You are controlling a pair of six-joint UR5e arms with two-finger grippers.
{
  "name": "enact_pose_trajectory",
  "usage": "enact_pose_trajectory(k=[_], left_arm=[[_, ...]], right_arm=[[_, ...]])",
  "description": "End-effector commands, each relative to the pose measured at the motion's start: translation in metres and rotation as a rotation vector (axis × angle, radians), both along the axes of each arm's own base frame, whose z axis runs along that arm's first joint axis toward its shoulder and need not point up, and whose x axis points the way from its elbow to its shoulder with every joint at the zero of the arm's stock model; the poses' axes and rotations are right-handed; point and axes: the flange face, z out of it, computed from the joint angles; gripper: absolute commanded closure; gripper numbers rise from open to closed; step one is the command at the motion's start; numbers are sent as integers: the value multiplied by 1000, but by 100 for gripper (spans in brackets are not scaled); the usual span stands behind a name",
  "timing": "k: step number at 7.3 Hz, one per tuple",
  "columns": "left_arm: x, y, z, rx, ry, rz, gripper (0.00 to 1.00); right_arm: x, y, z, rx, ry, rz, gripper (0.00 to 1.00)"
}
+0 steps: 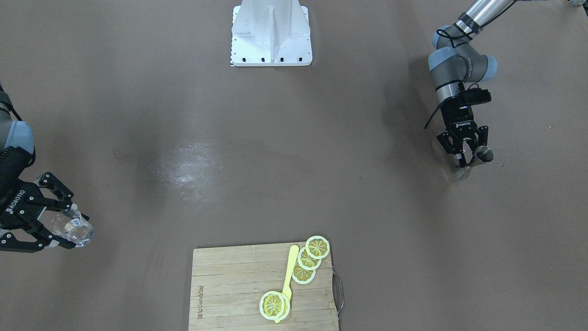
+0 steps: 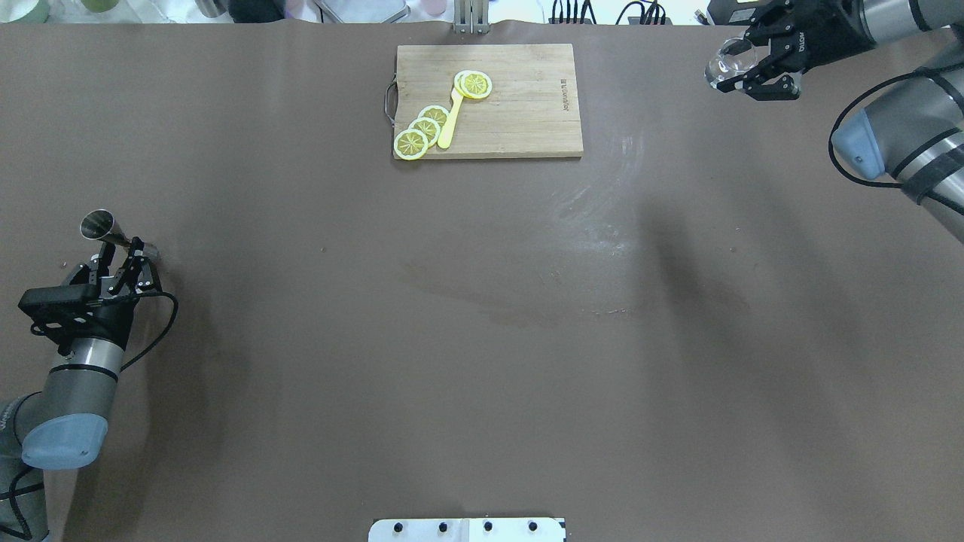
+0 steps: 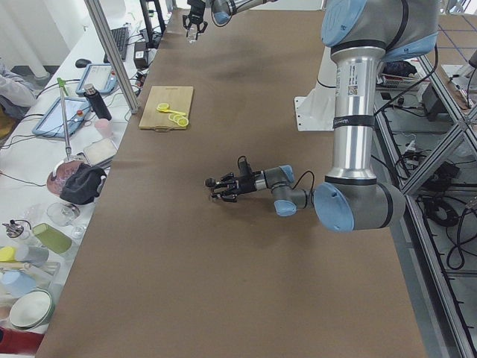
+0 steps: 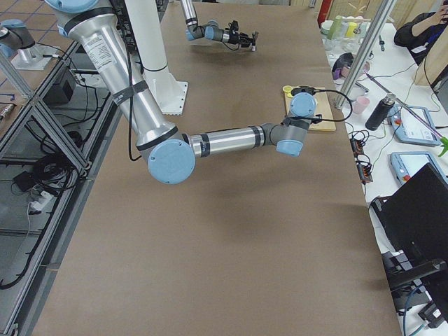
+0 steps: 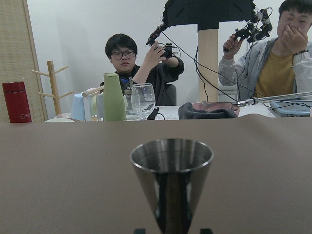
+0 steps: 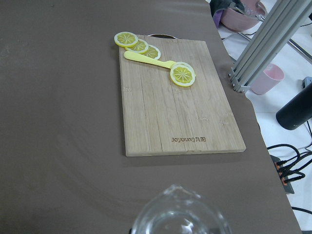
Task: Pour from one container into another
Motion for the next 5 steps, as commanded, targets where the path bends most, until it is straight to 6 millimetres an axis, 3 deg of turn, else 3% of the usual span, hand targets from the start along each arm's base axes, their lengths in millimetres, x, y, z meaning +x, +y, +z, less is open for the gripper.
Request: enact_pose_trajectory(k=[1,5], left_arm=[[0,-1,0,-2,-6,-2,54],[2,-5,-1,-6,-17,-8,55]], right_arm=[[-3,-1,-2,-9,7,2,100],[-2,-1,-2,-9,7,2,100]])
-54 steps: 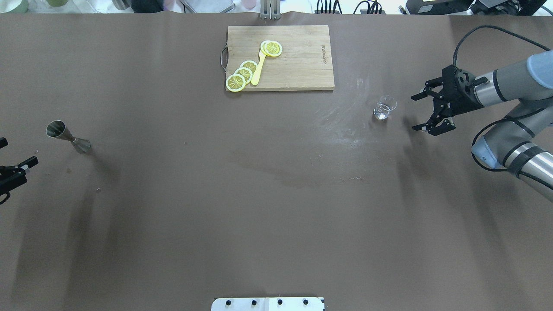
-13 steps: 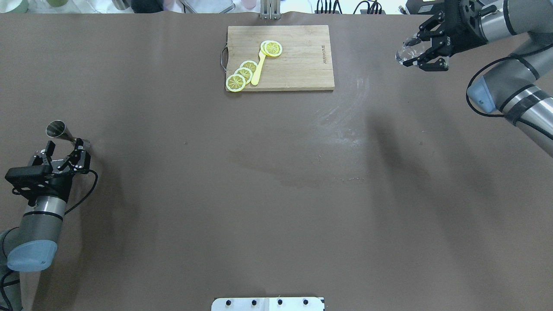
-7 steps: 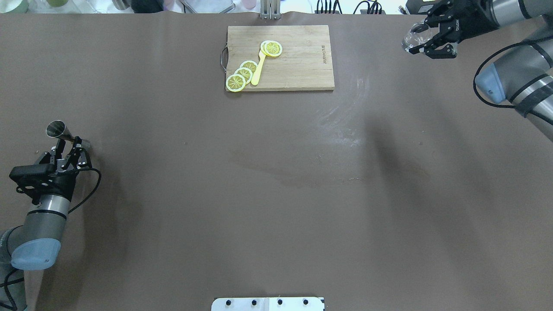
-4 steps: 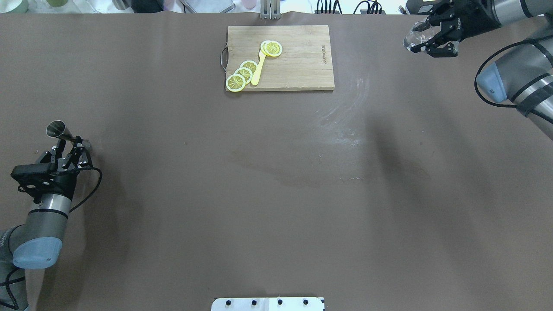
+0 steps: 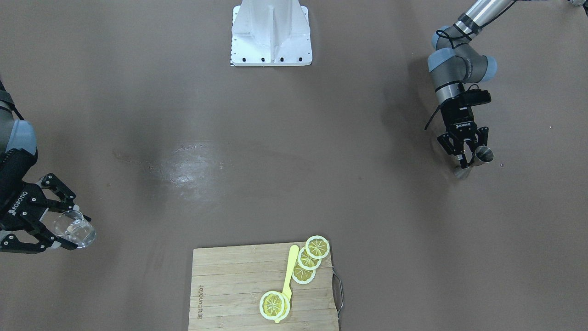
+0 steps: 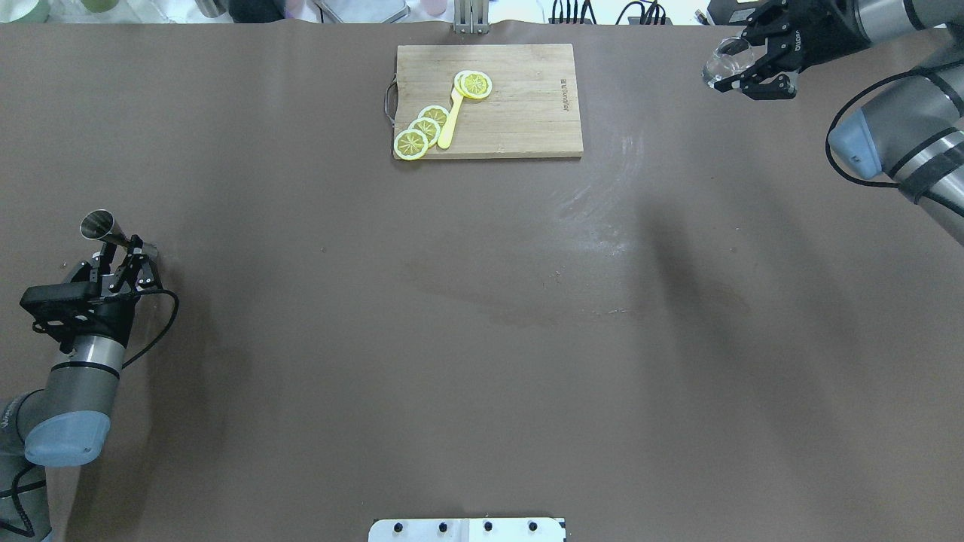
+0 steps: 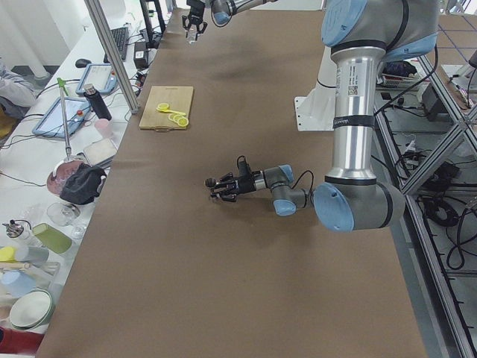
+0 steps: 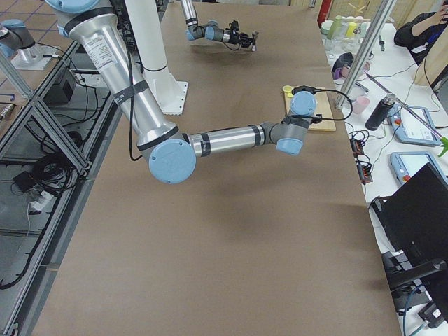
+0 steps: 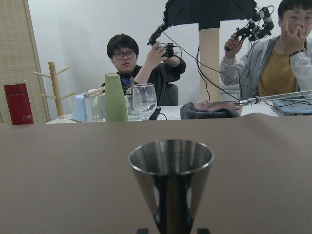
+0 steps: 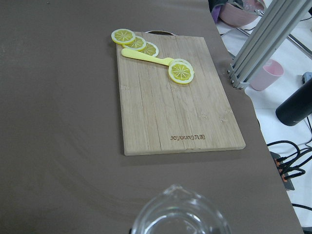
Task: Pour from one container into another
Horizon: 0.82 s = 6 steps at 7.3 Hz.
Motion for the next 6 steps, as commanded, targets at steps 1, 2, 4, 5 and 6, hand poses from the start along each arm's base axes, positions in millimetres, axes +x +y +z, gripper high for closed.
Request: enact_pose_trajectory(k=[1,2,4,5,6], left_arm=[[2,-2,0,-4,-14,-2,63],[2,-2,-1,-3,-13,-3,72],[0,-5,-1,-3,-13,-10,97],[-3,-8,-2,-1,-15,-21,100],[7,-14,-24,16,19,-26,100]], right_arm=[[2,1,2,-1,1,3,100],[2,1,1,0,0,3,100],[1,2,2,-1,1,1,100],[2,1,1,-1,0,3,100],[2,1,1,0,0,3,100]])
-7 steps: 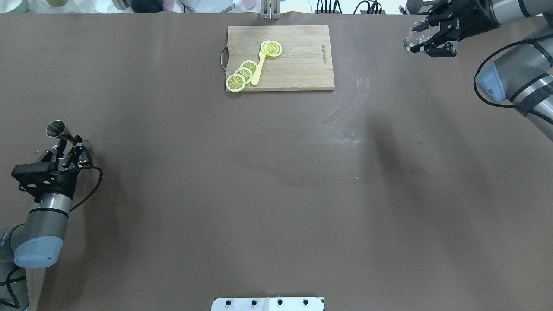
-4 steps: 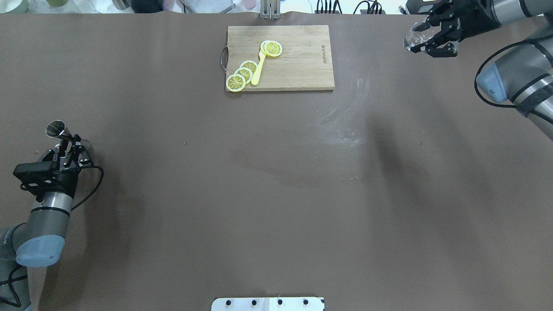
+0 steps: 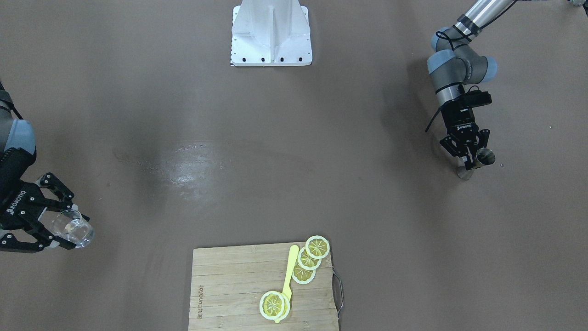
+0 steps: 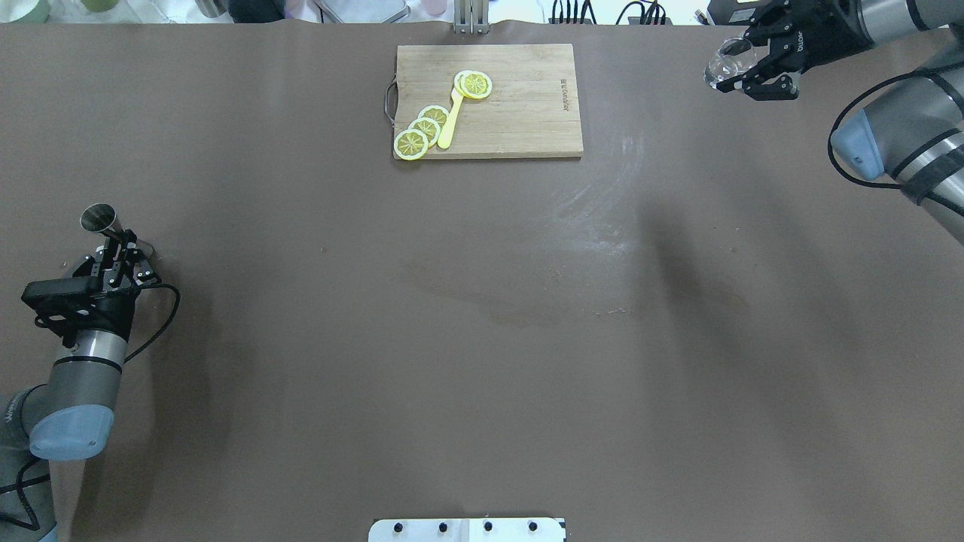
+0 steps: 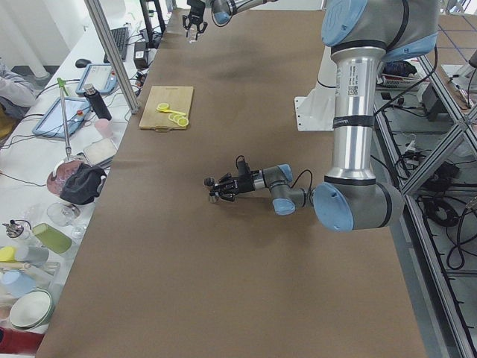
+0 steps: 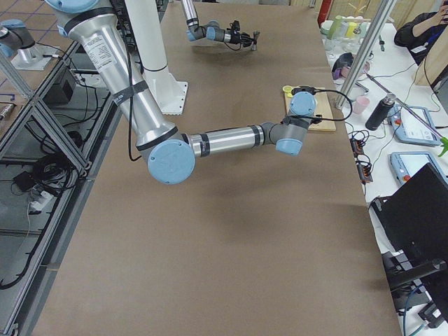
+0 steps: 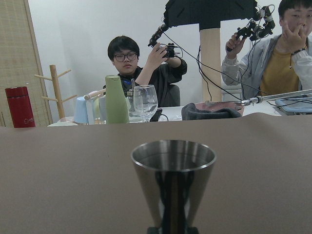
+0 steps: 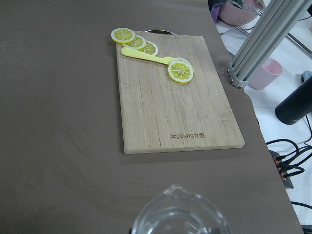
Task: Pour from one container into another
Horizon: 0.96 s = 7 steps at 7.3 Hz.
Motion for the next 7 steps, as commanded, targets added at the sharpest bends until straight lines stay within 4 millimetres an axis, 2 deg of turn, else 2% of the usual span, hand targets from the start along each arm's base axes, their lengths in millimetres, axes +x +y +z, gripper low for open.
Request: enact_pose_trajectory(k=[1,2,3,4,5,6,7], left_arm=[[7,-6,-52,39,47,5,100],[8,-6,-93,68,71,25,100],[31,-14,-130,98,102,34,100],[61,-24,-181,137,91,60,100],[86,-29,-225,172,12,131,100],[101,-31,-261,209,22,201,100],[121,-32,-308,254,39,301,100]], right_arm=[[0,0,-1,1,-1,-1,100],[0,1,-4,6,-4,-2,100],[1,1,-4,5,-4,-2,100],[1,2,-3,5,-4,-2,100],[0,1,-4,4,-4,-2,100],[1,3,-8,8,-8,0,100],[3,6,-20,27,-18,1,100]])
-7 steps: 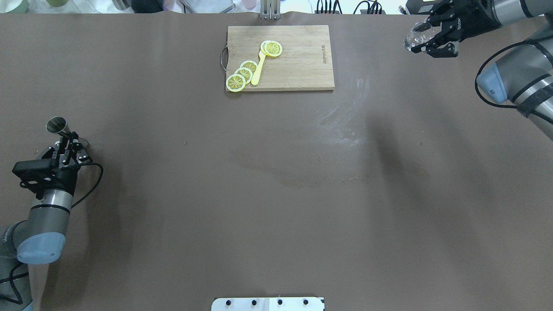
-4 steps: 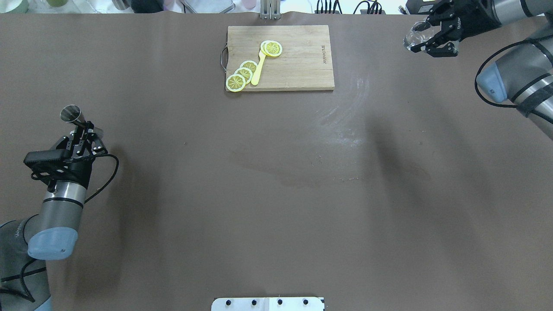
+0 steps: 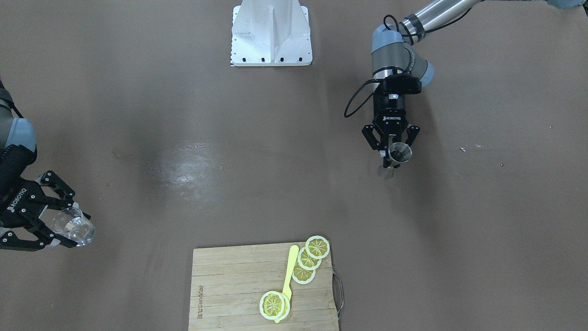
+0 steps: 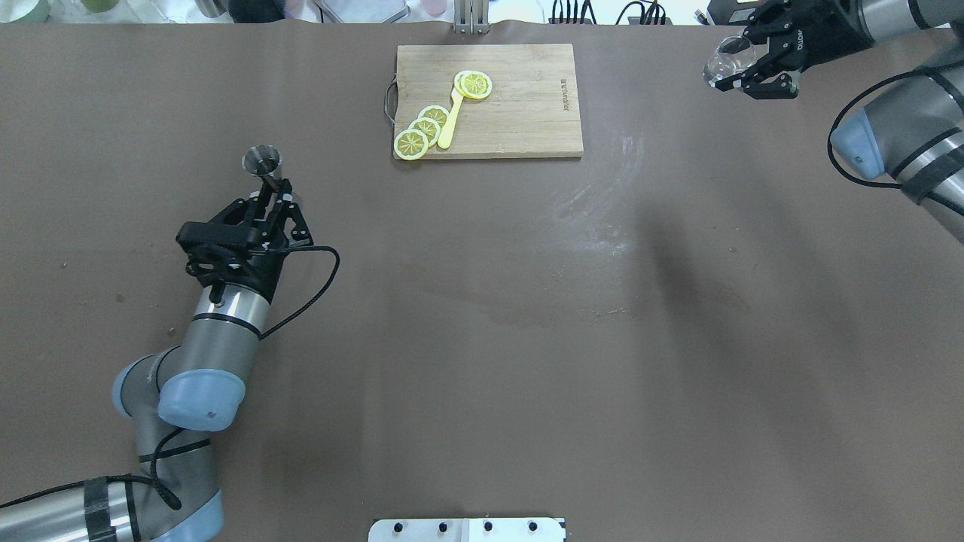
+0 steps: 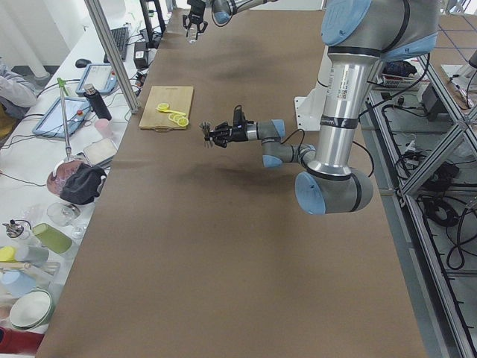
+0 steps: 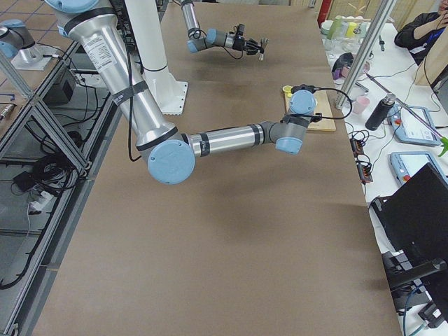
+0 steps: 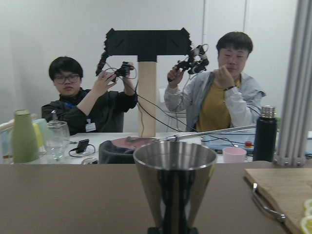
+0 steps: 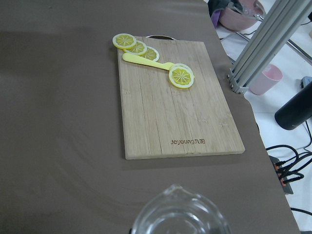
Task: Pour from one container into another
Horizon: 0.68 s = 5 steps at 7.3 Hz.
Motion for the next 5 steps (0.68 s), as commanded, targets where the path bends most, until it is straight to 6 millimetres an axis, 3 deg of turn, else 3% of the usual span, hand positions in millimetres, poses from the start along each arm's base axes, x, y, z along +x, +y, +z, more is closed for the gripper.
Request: enact_pose_trajectory(k=[1,2,3,5], left_arm=[[36,-1,-96,125,-53,197,100],[39,0,-114,163,-91,212,100],[58,-1,-153,215,-80,315,100],[72,4,-196,299,-140,344,100]], right_arm=[[0,8,-29,16,-9,-3,100],[-7,19,-56,-14,4,-19,100],[-16,32,-84,-25,12,-31,100],[-26,68,-133,-32,17,-65,100]])
